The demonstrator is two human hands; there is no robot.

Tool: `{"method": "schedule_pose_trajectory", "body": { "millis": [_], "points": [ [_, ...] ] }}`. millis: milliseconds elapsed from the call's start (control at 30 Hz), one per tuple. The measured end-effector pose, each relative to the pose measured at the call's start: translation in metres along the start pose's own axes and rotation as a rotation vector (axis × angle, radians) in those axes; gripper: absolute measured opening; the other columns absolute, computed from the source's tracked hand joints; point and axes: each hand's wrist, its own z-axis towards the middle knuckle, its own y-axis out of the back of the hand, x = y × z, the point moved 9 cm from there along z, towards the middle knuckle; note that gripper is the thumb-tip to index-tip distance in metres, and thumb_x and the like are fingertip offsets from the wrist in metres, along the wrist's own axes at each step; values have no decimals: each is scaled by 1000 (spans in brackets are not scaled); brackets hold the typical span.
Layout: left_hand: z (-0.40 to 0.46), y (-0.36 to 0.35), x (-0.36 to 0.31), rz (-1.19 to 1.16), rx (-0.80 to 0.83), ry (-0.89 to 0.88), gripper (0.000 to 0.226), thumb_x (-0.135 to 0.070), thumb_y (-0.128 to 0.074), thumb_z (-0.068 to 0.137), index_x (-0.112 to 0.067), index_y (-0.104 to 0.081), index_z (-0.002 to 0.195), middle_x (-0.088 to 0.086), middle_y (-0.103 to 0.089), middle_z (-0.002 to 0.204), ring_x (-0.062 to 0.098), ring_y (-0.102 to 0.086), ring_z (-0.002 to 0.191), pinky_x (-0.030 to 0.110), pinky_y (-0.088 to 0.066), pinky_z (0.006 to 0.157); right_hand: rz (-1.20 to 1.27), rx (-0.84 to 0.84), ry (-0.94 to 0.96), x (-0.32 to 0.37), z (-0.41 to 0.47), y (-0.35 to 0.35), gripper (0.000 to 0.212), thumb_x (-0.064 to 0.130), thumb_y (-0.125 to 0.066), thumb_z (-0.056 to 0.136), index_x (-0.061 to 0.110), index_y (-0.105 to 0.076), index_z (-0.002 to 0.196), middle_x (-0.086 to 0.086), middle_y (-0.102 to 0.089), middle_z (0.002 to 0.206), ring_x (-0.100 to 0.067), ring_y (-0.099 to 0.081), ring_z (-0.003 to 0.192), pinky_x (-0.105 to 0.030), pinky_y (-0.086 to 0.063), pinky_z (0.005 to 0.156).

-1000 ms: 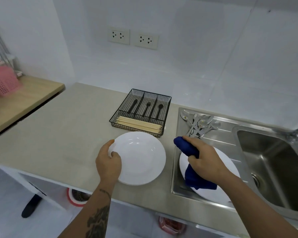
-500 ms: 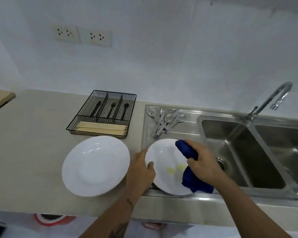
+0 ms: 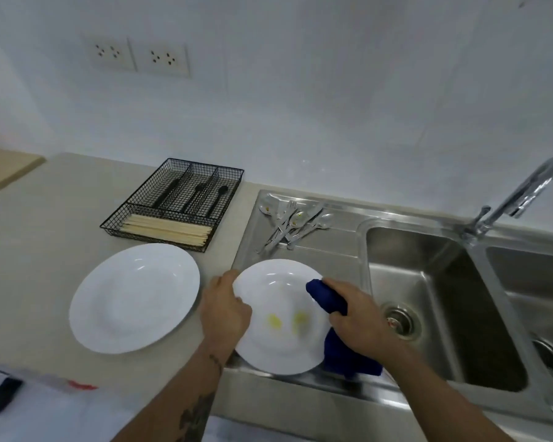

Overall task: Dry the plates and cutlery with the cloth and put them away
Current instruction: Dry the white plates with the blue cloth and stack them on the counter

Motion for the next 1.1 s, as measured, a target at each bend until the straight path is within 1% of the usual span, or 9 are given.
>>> {"method": "schedule_pose_trajectory", "body": {
  "millis": [67,167,333,533,700,833,900,1033,1100],
  "points": [
    [2,-1,-6,50,-26,-6,56,-9,-54,64,-14,-62,120,11,-60,103,33,-56,97,39,-49,81,0,31,25,-6,7,-1,63,-2,-52,80,26,-48,136,11,-51,122,-6,-47,109,-7,-29,86],
    [7,-4,-14,195,6,5,52,-8,-58,69,-10,-59,120,15,-60,104,36,-56,97,41,-48,82,-1,63,41,-9,12,-5,64,-1,-53,80,27,-47,137,9,-50,125,-7,-45,109,-18,-30,93],
    [10,-9,-26,350,53,3,43,-10,-55,76,-10,-55,119,14,-56,107,34,-55,98,39,-49,81,5,60,38,-13,12,-9,64,1,-54,81,26,-46,139,8,-47,127,-8,-43,111,-19,-28,94],
    [18,-19,-31,492,124,2,44,-13,-54,82,-12,-44,125,14,-52,117,32,-50,109,33,-42,91,41,-70,13,-19,6,-8,64,0,-54,78,22,-48,137,8,-49,128,-10,-45,114,-18,-28,95],
    [24,-20,-31,487,118,-66,44,-11,-55,78,-15,-40,119,13,-53,113,30,-52,103,31,-42,84,44,-153,-19,-15,0,-9,64,-2,-54,78,20,-47,138,8,-49,128,-4,-42,109,-13,-27,92],
    [28,-21,-32,455,166,-82,51,-12,-57,80,-16,-36,126,13,-52,117,30,-51,109,32,-44,89,54,-212,-89,-10,-3,-14,64,-2,-54,79,21,-47,138,13,-46,125,-4,-43,110,-14,-28,93],
    [29,-22,-31,442,201,-83,56,-13,-58,80,-15,-32,131,15,-50,121,31,-50,111,33,-44,90,55,-251,-127,-11,-5,-15,63,-2,-53,77,23,-50,135,11,-50,125,-7,-47,110,-17,-32,91],
    [37,-21,-32,259,258,-70,62,-12,-62,78,-16,-32,132,17,-46,123,34,-47,111,35,-44,86,40,-316,-167,-12,-8,-14,63,1,-52,71,32,-55,126,9,-58,118,-11,-55,104,-23,-40,87],
    [40,-17,-35,133,254,-123,58,-8,-61,74,-17,-39,127,14,-48,120,34,-49,107,36,-43,84,55,-336,-179,-11,-11,-14,62,0,-53,72,31,-56,124,9,-59,114,-9,-55,101,-16,-39,84]
  ]
}}
